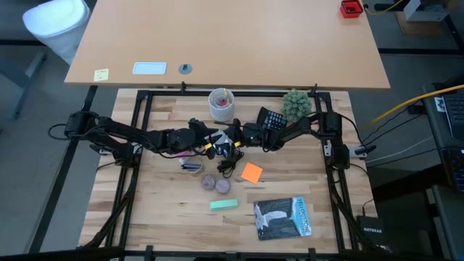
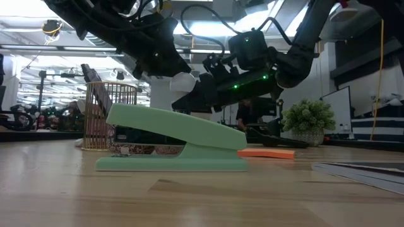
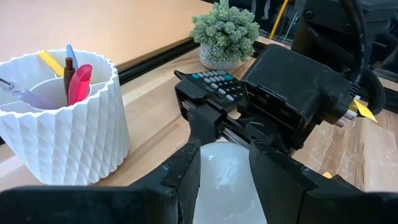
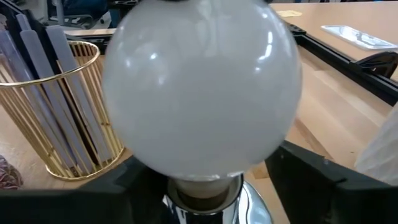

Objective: Screw lightbulb
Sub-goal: Insert the white lightbulb into the silver lamp

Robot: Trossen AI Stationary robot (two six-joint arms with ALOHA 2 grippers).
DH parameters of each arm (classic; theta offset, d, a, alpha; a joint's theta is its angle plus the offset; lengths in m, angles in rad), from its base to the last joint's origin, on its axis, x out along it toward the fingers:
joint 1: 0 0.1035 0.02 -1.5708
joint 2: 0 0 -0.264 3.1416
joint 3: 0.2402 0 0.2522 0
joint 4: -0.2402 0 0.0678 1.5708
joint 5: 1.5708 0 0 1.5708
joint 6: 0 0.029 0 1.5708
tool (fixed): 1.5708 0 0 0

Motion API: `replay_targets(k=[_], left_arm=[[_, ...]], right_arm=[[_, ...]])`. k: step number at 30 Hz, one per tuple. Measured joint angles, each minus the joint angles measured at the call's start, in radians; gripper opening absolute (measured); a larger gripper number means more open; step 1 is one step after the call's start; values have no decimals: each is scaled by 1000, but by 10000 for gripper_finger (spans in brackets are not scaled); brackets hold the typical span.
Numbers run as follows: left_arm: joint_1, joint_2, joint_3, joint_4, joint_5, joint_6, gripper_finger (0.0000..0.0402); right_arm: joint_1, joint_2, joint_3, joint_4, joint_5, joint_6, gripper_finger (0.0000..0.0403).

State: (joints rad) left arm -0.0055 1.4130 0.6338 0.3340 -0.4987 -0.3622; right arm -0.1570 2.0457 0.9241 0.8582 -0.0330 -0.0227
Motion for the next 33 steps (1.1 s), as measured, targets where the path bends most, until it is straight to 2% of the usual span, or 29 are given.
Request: replay_targets(k=[6, 16, 22, 33], left_arm=[[0, 0, 0, 0, 1, 0, 129], [0, 1, 0, 0, 3, 0, 129], [-1, 1, 0, -7, 8, -1, 129], [-1, 1, 0, -12, 8, -5, 129]], right_arm=[[-1, 0, 0, 1, 0, 0, 285], [0, 0, 0, 2, -6, 0, 286], [-2, 0, 0, -1, -60, 36, 286], [1, -52, -3, -138, -93, 44, 286]])
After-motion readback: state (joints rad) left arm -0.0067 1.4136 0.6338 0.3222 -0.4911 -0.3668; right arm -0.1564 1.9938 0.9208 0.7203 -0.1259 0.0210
